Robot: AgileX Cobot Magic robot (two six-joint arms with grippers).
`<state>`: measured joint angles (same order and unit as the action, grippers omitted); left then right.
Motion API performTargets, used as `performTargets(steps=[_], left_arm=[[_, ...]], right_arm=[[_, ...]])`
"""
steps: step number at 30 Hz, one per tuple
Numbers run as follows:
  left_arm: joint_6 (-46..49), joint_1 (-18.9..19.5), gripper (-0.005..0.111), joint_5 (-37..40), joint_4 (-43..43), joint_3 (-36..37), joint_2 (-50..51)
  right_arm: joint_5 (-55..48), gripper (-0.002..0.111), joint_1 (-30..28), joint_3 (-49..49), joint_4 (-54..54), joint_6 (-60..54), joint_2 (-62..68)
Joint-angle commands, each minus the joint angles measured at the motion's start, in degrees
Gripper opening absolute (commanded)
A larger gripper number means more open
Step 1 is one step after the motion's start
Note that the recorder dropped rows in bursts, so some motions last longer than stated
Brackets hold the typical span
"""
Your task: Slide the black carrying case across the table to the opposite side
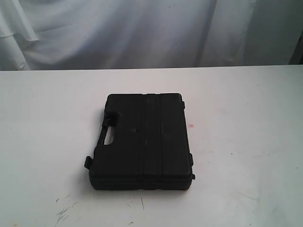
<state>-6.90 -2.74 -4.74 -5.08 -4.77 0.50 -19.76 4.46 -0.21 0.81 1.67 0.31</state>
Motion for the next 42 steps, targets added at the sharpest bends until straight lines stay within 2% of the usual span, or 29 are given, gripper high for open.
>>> performTargets(steps=[1,6,11,16,20,24,27,38,42], left_arm=[[-0.8,0.2,0.000,7.1,-0.6,-10.3,6.8],[-0.5,0.2,0.000,24.5,-0.6,-25.0,22.4],[0.7,0.2,0.000,40.5,-0.7,-35.6,35.3],[1.3,0.2,0.000,40.5,-1.0,-37.8,42.2],[0.9,0.2,0.000,41.0,-6.3,-37.8,45.2],[6.6,0.2,0.000,39.8,-10.7,-38.0,48.3],[8.6,0.2,0.000,42.7,-13.2,-39.7,53.2],[8.5,-0.2,0.000,49.2,-13.4,-50.4,75.3],[7.4,-3.6,0.000,50.8,-11.8,-54.1,80.5]], right_arm=[[0.0,0.000,0.1,0.2,0.3,0.4,-0.3],[0.0,0.000,0.1,0.2,0.3,0.4,-0.3],[0.0,0.000,0.1,0.2,0.3,0.4,-0.3],[0.0,0.000,0.1,0.2,0.3,0.4,-0.3],[0.0,0.000,0.1,0.2,0.3,0.4,-0.3],[0.0,0.000,0.1,0.2,0.3,0.4,-0.3],[0.0,0.000,0.1,0.2,0.3,0.4,-0.3],[0.0,0.000,0.1,0.2,0.3,0.4,-0.3],[0.0,0.000,0.1,0.2,0.3,0.4,-0.3]])
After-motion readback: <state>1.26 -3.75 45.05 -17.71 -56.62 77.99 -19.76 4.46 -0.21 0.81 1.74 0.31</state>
